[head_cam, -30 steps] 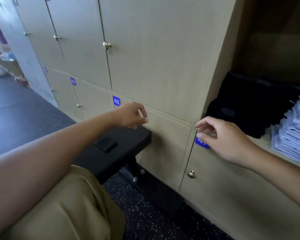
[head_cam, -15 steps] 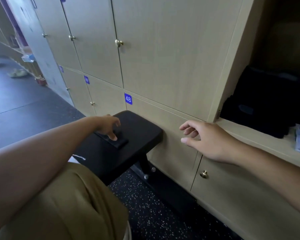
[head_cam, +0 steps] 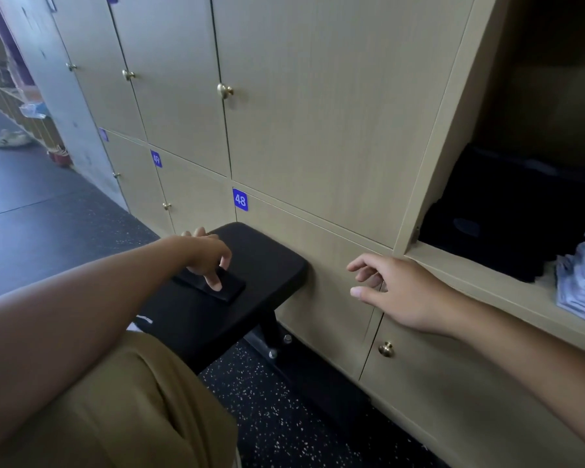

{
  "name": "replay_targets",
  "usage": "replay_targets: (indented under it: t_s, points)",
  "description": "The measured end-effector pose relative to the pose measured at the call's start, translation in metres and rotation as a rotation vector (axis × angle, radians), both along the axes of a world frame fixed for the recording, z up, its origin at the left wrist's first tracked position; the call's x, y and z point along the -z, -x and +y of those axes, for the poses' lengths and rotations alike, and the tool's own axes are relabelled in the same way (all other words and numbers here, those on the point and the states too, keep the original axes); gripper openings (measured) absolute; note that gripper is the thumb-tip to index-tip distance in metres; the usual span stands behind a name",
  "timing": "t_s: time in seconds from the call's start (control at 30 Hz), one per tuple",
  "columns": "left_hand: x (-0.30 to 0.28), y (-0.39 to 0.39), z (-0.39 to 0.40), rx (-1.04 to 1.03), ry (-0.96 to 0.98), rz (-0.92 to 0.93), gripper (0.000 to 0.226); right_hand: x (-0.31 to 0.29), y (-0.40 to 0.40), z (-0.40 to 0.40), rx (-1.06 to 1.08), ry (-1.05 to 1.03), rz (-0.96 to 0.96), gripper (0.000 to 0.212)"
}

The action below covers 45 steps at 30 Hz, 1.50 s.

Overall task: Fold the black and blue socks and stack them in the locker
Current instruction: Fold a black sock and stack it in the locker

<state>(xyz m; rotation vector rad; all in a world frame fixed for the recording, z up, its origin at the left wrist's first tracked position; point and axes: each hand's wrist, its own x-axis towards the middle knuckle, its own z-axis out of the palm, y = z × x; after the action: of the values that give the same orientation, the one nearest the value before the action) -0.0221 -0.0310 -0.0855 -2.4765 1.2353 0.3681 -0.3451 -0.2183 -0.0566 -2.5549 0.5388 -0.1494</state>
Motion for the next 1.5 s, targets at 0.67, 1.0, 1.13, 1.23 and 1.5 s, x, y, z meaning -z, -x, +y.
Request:
replay_targets:
  t_s: [0.67, 1.0, 1.13, 1.23, 1.5]
  points:
    - [-0.038, 0.081, -0.037, 0.086, 0.802, 0.704, 0.036, -0.012, 0.024, -0.003, 0.094, -0.13, -0.054, 0.024]
    - [-0.062, 0.145, -0.052, 0.016, 0.965, 0.943, 0.033, -0.022, 0.031, 0.009, 0.169, -0.6, -0.224, 0.026]
    - [-0.066, 0.16, -0.054, 0.009, 0.97, 1.054, 0.044, -0.032, 0.035, 0.011, 0.202, -0.794, -0.328, 0.036]
    - [-0.067, 0.168, -0.057, 0.016, 0.959, 1.082, 0.042, -0.034, 0.036, 0.009, 0.207, -0.768, -0.381, 0.024]
    - [-0.063, 0.174, -0.07, -0.07, 0.801, 1.341, 0.065, -0.039, 0.043, 0.0, 0.238, -0.725, -0.511, 0.019]
